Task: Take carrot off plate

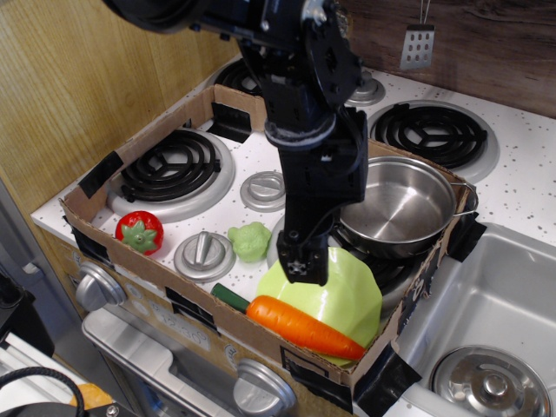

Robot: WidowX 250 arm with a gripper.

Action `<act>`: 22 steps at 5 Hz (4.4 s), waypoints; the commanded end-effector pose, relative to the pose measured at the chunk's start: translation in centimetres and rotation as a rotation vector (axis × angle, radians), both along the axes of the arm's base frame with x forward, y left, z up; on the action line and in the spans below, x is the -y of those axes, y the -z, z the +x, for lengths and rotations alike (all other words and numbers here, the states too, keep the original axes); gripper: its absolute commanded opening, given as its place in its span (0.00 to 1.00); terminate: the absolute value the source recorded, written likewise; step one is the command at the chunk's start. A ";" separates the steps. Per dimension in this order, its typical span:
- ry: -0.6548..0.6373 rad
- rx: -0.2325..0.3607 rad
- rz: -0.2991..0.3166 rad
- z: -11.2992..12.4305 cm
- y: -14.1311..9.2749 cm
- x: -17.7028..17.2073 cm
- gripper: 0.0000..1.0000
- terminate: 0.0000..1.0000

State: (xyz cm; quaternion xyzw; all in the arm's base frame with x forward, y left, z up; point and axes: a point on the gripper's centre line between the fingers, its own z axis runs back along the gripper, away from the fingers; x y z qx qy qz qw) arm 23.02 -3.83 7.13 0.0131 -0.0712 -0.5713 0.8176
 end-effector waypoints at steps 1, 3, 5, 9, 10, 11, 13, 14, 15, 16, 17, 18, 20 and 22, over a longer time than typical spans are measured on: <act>0.114 -0.034 0.032 -1.3 1.6 -1.2 1.00 0.00; 0.169 -0.035 0.120 -2.2 2.9 -2.2 1.00 0.00; 0.208 -0.067 0.126 -1.1 2.3 -2.8 1.00 0.00; 0.227 -0.080 0.084 -1.0 3.5 -3.1 1.00 0.00; 0.202 -0.034 0.085 -1.4 4.5 -2.8 1.00 0.00; 0.156 0.033 0.103 -2.0 5.4 -2.7 1.00 0.00; 0.074 0.129 0.115 -2.3 5.3 -2.2 0.00 0.00; 0.065 0.100 0.096 -2.1 4.1 -2.3 0.00 0.00; 0.094 0.014 0.048 -0.9 2.8 -2.6 0.00 0.00; 0.098 -0.042 -0.020 0.9 1.0 -3.3 0.00 0.00; 0.124 -0.071 -0.038 3.4 -0.9 -5.1 0.00 0.00; 0.158 -0.030 0.015 5.6 -2.0 -7.3 0.00 0.00; 0.338 0.128 0.159 10.3 -2.3 -12.8 0.00 0.00; 0.426 0.234 0.216 14.0 -1.5 -16.7 0.00 0.00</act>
